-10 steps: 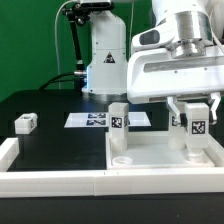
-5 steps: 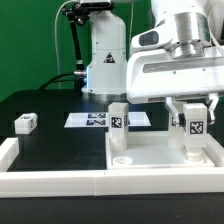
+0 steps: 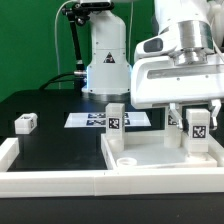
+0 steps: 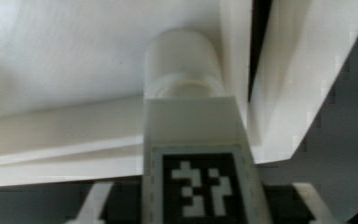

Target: Assemble square table

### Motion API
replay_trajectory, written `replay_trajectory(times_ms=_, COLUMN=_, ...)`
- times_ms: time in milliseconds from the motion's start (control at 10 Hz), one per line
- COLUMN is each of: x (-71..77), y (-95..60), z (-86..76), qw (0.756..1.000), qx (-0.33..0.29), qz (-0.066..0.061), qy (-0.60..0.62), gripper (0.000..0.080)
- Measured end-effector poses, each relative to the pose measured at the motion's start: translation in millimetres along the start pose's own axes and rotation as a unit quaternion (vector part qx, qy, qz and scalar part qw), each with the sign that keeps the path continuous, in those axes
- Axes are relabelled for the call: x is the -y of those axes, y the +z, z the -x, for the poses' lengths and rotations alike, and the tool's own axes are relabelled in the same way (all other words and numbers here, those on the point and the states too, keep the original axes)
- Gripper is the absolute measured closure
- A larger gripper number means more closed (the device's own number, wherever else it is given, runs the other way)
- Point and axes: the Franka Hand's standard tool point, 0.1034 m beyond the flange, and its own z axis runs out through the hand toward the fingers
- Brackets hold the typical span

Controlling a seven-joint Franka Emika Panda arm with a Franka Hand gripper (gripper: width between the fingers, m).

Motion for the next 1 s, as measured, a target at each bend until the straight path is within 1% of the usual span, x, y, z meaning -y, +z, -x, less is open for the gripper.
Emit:
replay_trajectory(times_ms=200, x=2.8, y=0.1, z=0.1, qw=1.000, qx=0.000, qz=-0.001, qy=-0.002, gripper=0.0506)
replay_trajectory(times_ms=500, x=2.8, y=0.5, z=1.1, qw=1.000, qx=0.003, qz=-0.002, qy=-0.002, gripper=0.0505)
replay_trajectory(times_ms=600, x=2.8, y=0.5, z=1.1, qw=1.000, qx=0.003, qz=-0.002, qy=-0.002, gripper=0.0337)
replay_trajectory(times_ms=700, x=2.8, y=0.5, z=1.1, qw=1.000, qx=0.003, qz=-0.002, qy=-0.001, gripper=0.0190)
replay_trajectory(times_ms=800, x=2.8, y=0.5, z=1.1, qw=1.000, qx=0.003, qz=-0.002, qy=-0.002, gripper=0.0162)
replay_trajectory(times_ms=1000, x=2.8, y=0.5, z=1.2, qw=1.000, qx=0.003, qz=-0.002, qy=-0.001, gripper=0.0153)
